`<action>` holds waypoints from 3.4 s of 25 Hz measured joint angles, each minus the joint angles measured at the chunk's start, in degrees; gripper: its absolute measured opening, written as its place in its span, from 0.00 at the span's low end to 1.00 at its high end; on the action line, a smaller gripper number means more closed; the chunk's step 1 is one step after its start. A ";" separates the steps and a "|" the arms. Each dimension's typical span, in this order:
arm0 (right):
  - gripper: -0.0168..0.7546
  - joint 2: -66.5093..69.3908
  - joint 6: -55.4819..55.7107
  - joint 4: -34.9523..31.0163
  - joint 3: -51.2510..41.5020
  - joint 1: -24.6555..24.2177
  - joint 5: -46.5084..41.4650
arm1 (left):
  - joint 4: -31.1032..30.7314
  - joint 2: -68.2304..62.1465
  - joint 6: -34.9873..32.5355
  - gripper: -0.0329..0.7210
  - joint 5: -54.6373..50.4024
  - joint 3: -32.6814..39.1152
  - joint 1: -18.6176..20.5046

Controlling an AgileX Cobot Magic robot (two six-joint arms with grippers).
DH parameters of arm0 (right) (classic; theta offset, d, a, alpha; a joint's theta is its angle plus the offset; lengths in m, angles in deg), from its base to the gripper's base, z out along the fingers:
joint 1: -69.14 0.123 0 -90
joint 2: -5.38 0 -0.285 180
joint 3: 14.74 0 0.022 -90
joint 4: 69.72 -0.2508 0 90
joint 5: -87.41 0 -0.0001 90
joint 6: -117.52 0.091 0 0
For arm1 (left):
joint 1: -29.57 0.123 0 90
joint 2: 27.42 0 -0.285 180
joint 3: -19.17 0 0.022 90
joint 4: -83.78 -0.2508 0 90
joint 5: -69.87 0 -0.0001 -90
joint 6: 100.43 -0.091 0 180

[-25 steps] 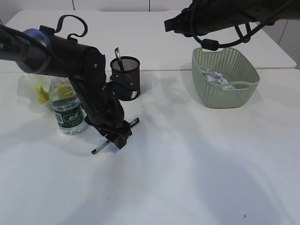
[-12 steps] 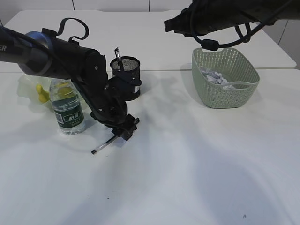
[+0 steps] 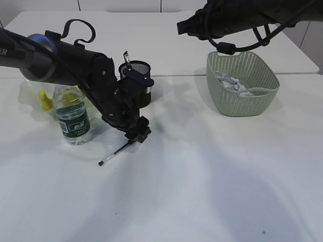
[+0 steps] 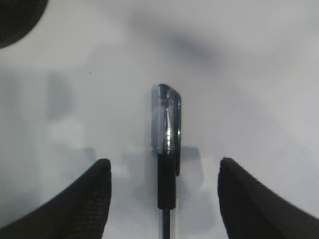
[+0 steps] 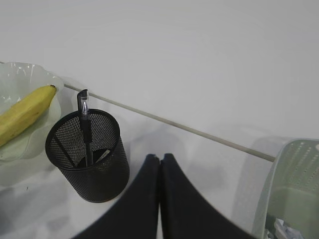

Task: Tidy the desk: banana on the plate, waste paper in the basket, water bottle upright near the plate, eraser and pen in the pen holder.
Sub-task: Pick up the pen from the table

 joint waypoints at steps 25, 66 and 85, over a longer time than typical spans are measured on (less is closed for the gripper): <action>0.00 0.00 0.00 0.75 0.00 0.00 0.00 | 1.85 -3.08 0.00 0.67 5.92 0.00 0.00; 0.00 0.00 0.00 1.41 0.00 0.00 0.77 | 2.98 -2.84 -1.65 0.53 -4.90 -1.18 0.00; 0.00 0.00 0.00 1.30 0.00 0.00 0.77 | 1.61 -2.72 -3.07 0.29 -6.58 -1.18 0.00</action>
